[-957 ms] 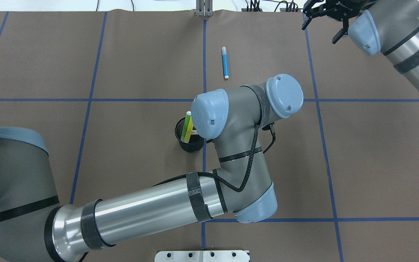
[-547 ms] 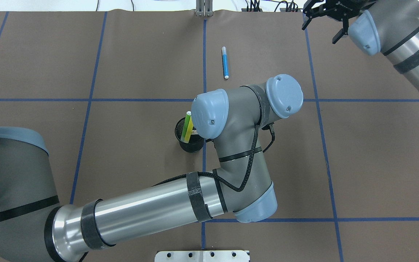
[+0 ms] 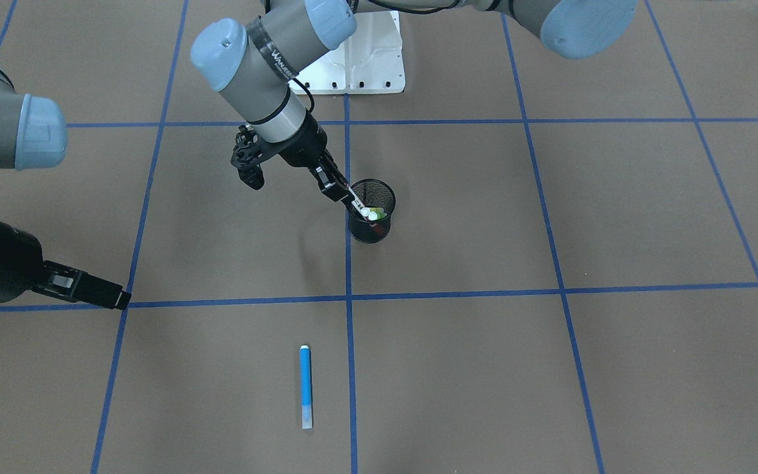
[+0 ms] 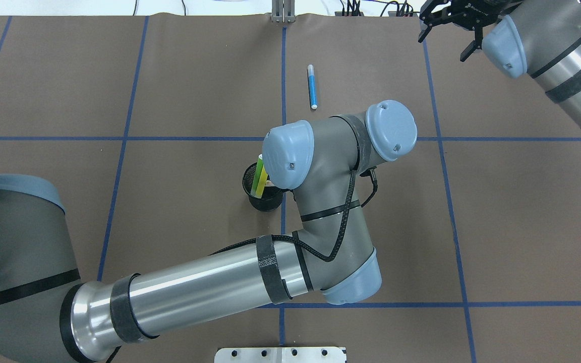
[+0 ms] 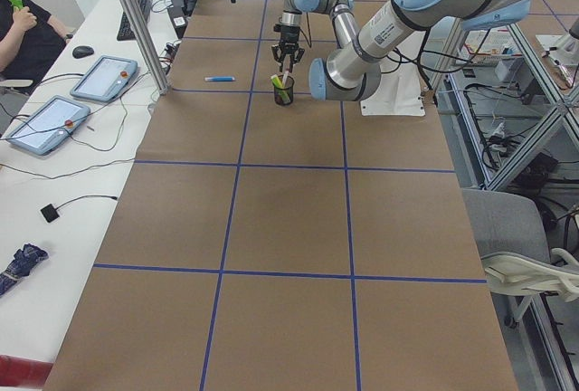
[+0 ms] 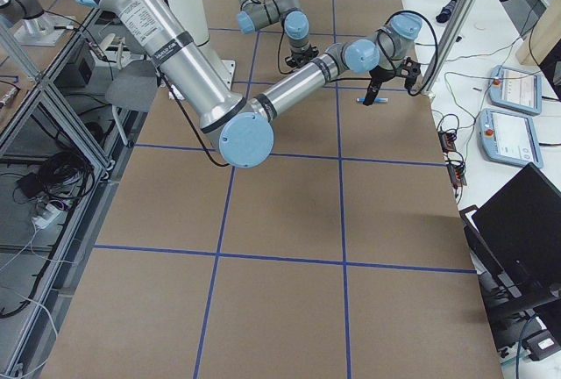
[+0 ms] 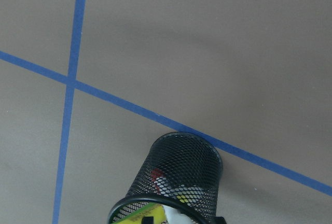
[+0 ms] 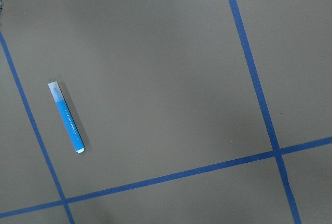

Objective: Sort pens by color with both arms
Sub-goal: 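Lower the left gripper into the cup and grasp the red-capped marker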

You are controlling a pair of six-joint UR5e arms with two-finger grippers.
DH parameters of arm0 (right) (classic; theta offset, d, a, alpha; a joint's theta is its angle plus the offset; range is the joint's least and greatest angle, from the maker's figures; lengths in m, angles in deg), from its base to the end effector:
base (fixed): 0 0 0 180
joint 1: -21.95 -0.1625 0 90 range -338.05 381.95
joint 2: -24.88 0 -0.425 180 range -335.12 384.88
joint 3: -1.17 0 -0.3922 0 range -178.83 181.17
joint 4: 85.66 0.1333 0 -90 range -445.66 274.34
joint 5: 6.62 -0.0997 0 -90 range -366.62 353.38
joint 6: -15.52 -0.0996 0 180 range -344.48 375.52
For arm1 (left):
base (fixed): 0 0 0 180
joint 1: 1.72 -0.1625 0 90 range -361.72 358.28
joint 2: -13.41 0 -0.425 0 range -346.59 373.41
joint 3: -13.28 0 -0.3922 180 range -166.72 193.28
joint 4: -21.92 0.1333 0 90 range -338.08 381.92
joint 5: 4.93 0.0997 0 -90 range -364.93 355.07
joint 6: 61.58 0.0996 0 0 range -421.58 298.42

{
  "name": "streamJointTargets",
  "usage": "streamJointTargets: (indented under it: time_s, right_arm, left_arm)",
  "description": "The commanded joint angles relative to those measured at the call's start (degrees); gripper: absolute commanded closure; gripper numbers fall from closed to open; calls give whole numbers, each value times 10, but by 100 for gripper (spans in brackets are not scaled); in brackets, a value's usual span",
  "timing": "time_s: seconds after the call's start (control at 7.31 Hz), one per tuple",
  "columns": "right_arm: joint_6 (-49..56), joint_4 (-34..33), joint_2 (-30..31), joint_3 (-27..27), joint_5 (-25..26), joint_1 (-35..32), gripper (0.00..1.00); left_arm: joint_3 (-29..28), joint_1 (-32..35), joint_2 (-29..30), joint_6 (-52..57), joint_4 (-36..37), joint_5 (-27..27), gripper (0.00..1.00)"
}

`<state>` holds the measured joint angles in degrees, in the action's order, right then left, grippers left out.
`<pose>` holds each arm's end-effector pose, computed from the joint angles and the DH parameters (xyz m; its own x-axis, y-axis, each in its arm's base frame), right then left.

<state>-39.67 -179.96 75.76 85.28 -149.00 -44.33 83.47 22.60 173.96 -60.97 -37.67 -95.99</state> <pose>-0.2370 -0.6746 0.2823 0.5201 0.3175 0.7929 -0.1313 0.9470 -0.2930 0.6539 -0.4398 0.0591 0.3968 0.9178 -0.0136 -0.8588 0.3764 0.3476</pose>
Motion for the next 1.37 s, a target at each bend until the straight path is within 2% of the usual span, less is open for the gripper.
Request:
streamJointTargets:
  time_s: [0.0,0.27,0.68,0.96,1.23]
  right_arm:
    - [0,1,0,0,1,0,0]
    - [-1,1,0,0,1,1,0]
    - [-2,2,-1,2,0,2,0]
    - [-1,2,-1,2,1,2,0]
    - [-2,2,-2,3,1,2,0]
  left_arm:
    - [0,1,-1,0,1,0,55]
    - [1,3,-1,0,2,1,67]
    - [5,10,-1,0,4,2,99]
    - [9,11,-1,0,4,2,100]
    - [41,23,-1,9,17,-1,100]
